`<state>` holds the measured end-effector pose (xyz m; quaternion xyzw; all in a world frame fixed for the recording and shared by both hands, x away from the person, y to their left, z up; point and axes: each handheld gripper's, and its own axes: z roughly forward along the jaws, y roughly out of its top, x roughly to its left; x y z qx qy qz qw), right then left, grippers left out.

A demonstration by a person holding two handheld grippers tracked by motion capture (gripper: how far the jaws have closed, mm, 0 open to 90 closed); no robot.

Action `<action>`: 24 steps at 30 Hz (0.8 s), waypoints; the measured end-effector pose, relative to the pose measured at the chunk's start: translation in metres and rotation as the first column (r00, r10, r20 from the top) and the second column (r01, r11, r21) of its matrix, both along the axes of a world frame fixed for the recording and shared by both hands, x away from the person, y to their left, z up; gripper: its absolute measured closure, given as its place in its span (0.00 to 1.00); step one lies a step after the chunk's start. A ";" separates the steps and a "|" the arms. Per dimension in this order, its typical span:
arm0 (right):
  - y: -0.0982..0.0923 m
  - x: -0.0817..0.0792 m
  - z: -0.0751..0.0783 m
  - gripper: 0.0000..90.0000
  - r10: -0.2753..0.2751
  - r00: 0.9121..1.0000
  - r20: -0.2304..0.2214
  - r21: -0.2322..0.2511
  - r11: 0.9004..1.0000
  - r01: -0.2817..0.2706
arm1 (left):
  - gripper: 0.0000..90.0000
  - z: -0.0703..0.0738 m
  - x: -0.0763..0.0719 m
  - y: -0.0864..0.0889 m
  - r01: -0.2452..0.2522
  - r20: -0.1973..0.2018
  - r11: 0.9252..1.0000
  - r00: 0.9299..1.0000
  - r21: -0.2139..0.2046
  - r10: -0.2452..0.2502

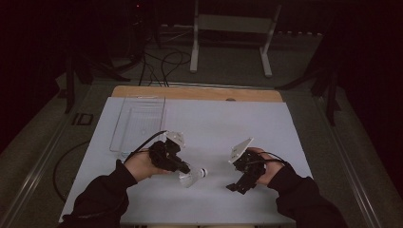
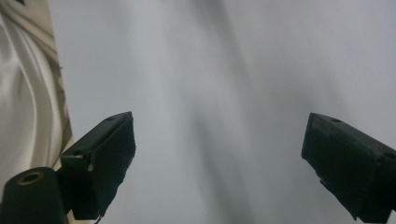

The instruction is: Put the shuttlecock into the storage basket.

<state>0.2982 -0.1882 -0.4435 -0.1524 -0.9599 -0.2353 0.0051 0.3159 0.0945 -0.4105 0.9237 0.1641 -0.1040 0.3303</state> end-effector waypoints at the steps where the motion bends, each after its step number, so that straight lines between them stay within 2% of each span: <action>1: -0.001 0.000 -0.001 0.11 -0.004 1.000 -0.005 0.003 1.000 0.004 | 1.00 0.001 0.000 0.001 -0.011 -0.003 1.000 1.000 -0.005 0.011; 6: -0.007 -0.001 -0.007 0.11 -0.027 1.000 0.011 0.008 1.000 0.027 | 1.00 0.005 0.002 0.008 -0.028 0.004 0.999 1.000 -0.029 0.028; 9: -0.010 -0.001 -0.009 0.11 -0.030 0.999 0.014 0.011 1.000 0.029 | 1.00 0.006 0.004 0.011 -0.039 0.005 0.999 0.999 -0.025 0.039; 13: -0.017 -0.003 -0.014 0.11 -0.038 0.998 0.050 0.037 0.999 0.036 | 1.00 0.011 0.006 0.018 -0.057 0.030 0.998 0.998 -0.028 0.058; 15: -0.019 -0.004 -0.016 0.11 -0.040 0.997 0.067 0.035 0.999 0.038 | 1.00 0.014 0.007 0.021 -0.069 0.039 0.997 0.997 -0.033 0.071; 19: -0.023 -0.006 -0.021 0.11 -0.035 0.997 0.065 0.041 0.999 0.032 | 1.00 0.019 0.011 0.028 -0.096 0.058 0.995 0.994 -0.042 0.098; 24: -0.028 -0.009 -0.027 0.11 -0.034 0.997 0.071 0.081 0.996 0.028 | 1.00 0.025 0.014 0.038 -0.119 0.075 0.991 0.990 -0.056 0.123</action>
